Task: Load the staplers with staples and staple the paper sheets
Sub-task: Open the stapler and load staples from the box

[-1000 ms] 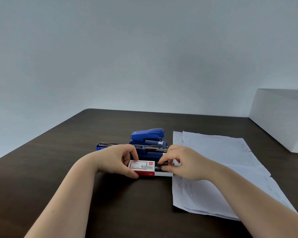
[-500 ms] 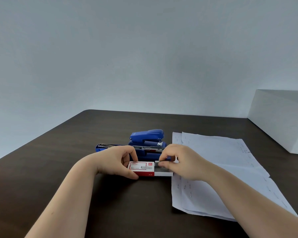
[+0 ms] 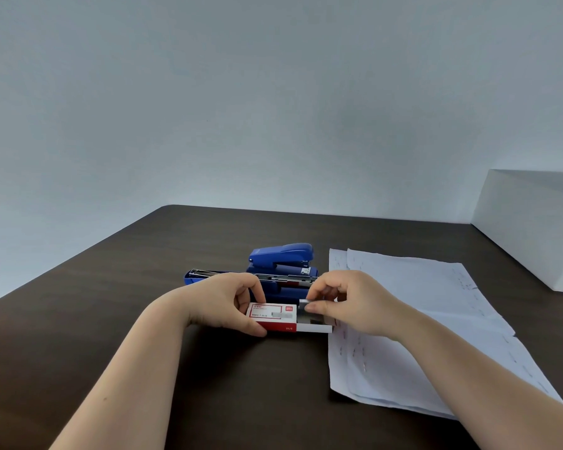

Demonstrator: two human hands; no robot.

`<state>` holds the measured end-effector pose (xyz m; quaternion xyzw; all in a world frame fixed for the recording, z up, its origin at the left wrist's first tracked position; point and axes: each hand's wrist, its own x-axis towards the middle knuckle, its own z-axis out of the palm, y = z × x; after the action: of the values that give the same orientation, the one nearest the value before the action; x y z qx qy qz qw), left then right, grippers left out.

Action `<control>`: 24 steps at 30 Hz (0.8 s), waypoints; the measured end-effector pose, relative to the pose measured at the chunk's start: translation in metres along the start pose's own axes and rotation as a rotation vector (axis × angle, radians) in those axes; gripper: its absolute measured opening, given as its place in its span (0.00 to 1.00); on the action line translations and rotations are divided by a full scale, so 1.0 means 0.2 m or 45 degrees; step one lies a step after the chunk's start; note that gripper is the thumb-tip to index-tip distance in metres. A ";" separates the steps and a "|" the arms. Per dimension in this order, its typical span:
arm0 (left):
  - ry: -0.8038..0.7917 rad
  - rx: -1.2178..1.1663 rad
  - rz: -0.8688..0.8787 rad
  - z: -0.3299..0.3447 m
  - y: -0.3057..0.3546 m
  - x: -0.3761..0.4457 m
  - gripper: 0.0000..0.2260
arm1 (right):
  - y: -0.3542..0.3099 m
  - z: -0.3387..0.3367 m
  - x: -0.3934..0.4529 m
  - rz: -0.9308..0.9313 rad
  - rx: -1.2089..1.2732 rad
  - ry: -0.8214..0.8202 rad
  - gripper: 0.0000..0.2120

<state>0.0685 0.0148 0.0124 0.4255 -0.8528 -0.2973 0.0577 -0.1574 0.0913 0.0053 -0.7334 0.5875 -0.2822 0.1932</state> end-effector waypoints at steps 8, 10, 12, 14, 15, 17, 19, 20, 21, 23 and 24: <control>0.005 0.029 -0.011 0.00 0.01 0.00 0.19 | -0.02 -0.01 -0.02 -0.035 0.057 -0.027 0.12; 0.004 0.024 -0.012 0.00 0.01 0.00 0.19 | -0.03 -0.02 -0.02 -0.010 0.087 -0.044 0.12; 0.004 0.012 -0.009 0.00 0.01 0.00 0.19 | -0.03 -0.03 -0.02 0.009 0.122 -0.061 0.12; 0.004 0.014 -0.004 0.00 0.01 0.00 0.19 | -0.03 -0.04 -0.03 0.025 0.160 -0.097 0.13; 0.004 0.017 -0.004 0.00 0.01 0.00 0.19 | -0.03 -0.04 -0.03 0.029 0.159 -0.112 0.13; 0.001 0.014 -0.009 0.00 0.01 0.00 0.18 | -0.02 -0.04 -0.02 0.029 0.109 -0.129 0.13; -0.003 0.012 -0.013 0.00 0.02 -0.01 0.18 | -0.02 -0.03 -0.02 0.033 0.067 -0.134 0.12; -0.005 0.010 -0.014 0.00 0.02 -0.01 0.18 | -0.02 -0.03 -0.01 0.038 0.063 -0.132 0.12; -0.007 0.008 -0.015 0.00 0.02 -0.01 0.18 | -0.02 -0.03 -0.01 0.037 0.061 -0.123 0.12; -0.011 0.012 -0.023 0.00 0.02 -0.01 0.19 | -0.01 -0.01 -0.01 0.018 0.044 -0.078 0.13; -0.013 0.018 -0.028 0.00 0.02 -0.01 0.19 | -0.01 -0.01 -0.01 0.005 0.030 -0.051 0.14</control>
<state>0.0669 0.0172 0.0150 0.4336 -0.8505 -0.2939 0.0473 -0.1574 0.0929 0.0080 -0.7354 0.5817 -0.2738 0.2141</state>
